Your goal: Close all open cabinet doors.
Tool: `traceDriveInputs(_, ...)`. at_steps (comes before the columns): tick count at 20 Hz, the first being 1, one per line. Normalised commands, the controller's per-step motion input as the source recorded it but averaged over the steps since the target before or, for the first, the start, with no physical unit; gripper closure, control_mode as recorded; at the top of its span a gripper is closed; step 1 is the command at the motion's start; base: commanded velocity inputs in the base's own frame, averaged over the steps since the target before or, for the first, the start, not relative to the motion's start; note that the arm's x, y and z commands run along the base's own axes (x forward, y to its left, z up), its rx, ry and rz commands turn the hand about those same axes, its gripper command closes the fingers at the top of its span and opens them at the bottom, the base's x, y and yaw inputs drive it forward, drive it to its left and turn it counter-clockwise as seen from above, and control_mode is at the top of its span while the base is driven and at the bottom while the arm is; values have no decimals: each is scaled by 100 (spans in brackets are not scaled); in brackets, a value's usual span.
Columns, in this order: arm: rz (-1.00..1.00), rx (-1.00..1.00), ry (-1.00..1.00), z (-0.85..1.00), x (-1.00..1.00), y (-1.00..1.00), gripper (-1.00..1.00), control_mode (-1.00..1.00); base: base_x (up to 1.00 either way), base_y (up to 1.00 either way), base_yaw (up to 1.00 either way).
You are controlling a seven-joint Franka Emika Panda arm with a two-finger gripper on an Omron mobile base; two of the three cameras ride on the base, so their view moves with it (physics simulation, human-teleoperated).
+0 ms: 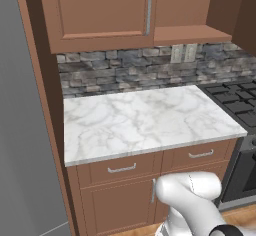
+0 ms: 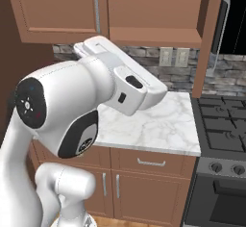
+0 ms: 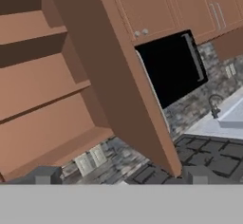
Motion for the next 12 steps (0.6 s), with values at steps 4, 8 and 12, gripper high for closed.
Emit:
traceDriveInputs(4, 0, 4, -1, 0, 0, -36, -100, -100, 0, 0, 0)
traceDriveInputs(8, 1, 3, 0, 0, 1, -45, -100, -100, 0, 0, 0)
traceDriveInputs(12, 14, 1, 0, 0, 3, -29, -100, -100, 0, 0, 0)
